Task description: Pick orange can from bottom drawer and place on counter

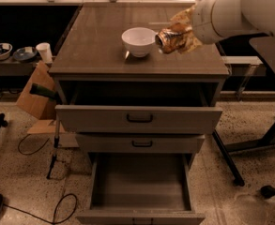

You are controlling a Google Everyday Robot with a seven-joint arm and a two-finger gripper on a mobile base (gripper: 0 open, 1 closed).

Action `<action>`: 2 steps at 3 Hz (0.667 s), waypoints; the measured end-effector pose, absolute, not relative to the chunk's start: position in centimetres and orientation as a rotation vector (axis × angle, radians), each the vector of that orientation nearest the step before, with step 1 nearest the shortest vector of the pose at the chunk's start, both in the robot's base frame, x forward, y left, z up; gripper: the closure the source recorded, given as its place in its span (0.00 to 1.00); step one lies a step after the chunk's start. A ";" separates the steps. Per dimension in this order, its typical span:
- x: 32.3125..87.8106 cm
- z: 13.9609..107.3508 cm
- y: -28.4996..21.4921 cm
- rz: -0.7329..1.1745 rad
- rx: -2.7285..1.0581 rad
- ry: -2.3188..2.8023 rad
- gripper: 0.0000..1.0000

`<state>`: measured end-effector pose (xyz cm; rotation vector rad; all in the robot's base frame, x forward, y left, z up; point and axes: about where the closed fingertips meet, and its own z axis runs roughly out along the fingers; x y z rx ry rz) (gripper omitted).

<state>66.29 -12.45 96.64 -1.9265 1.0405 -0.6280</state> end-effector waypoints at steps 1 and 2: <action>68.6 94.0 -13.8 -0.616 -1.887 1.145 1.00; 71.3 92.0 -14.6 -0.602 -1.873 1.223 1.00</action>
Offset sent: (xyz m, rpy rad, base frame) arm 0.0984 -0.0303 -0.0605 0.0532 0.1216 -0.1944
